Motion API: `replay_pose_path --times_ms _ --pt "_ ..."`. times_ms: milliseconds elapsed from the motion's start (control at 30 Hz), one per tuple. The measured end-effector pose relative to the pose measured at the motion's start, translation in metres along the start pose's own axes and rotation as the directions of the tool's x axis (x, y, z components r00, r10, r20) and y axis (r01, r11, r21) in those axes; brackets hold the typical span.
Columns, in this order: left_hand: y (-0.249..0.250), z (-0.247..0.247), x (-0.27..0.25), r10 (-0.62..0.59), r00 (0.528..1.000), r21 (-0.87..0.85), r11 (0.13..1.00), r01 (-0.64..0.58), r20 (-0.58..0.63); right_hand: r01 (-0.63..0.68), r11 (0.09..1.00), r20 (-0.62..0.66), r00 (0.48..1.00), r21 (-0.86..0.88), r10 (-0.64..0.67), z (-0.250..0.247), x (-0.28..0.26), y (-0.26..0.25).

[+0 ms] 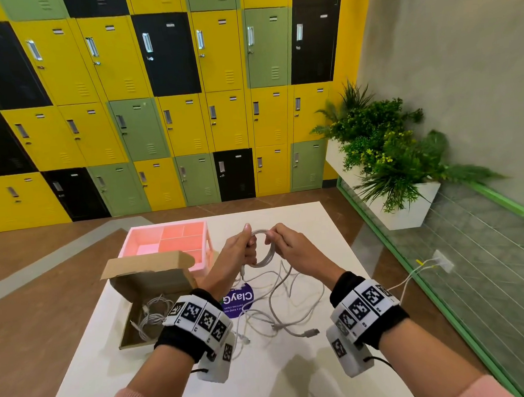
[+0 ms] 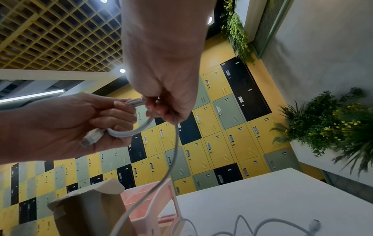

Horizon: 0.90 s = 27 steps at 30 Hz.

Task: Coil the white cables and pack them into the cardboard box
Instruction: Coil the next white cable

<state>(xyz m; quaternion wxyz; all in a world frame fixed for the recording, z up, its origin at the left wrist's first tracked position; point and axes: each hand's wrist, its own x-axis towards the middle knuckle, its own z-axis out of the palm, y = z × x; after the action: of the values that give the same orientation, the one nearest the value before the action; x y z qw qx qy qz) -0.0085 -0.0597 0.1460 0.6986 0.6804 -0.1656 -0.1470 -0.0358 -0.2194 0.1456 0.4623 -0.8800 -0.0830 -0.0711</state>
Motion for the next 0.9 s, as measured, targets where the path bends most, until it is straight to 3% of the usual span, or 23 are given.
replay_pose_path --times_ms 200,333,633,700,800,900 --pt "0.009 -0.007 0.003 0.068 0.997 -0.016 0.997 -0.069 -0.03 -0.063 0.995 0.174 0.984 0.08 0.048 0.0 -0.007 0.015" --pt "0.014 -0.012 0.005 0.099 0.994 -0.053 0.993 -0.102 -0.056 -0.072 0.997 0.292 0.954 0.008 0.066 0.002 -0.012 0.025" --pt "0.015 -0.02 0.002 0.065 0.994 -0.157 0.985 -0.078 -0.09 -0.307 0.951 0.566 0.777 -0.04 0.275 0.003 -0.029 0.038" --pt "0.011 -0.019 0.003 0.038 0.997 -0.186 0.981 -0.049 -0.062 -0.353 0.934 0.497 0.801 -0.056 0.333 0.0 -0.028 0.036" --pt "0.004 -0.015 0.003 -0.034 0.999 -0.196 0.98 0.035 0.011 -0.415 0.909 0.125 0.904 0.033 0.408 -0.005 -0.015 0.036" --pt "0.0 -0.008 0.0 -0.089 0.991 -0.141 0.985 0.102 0.097 -0.356 0.891 -0.21 0.884 0.281 0.419 -0.016 0.0 0.035"
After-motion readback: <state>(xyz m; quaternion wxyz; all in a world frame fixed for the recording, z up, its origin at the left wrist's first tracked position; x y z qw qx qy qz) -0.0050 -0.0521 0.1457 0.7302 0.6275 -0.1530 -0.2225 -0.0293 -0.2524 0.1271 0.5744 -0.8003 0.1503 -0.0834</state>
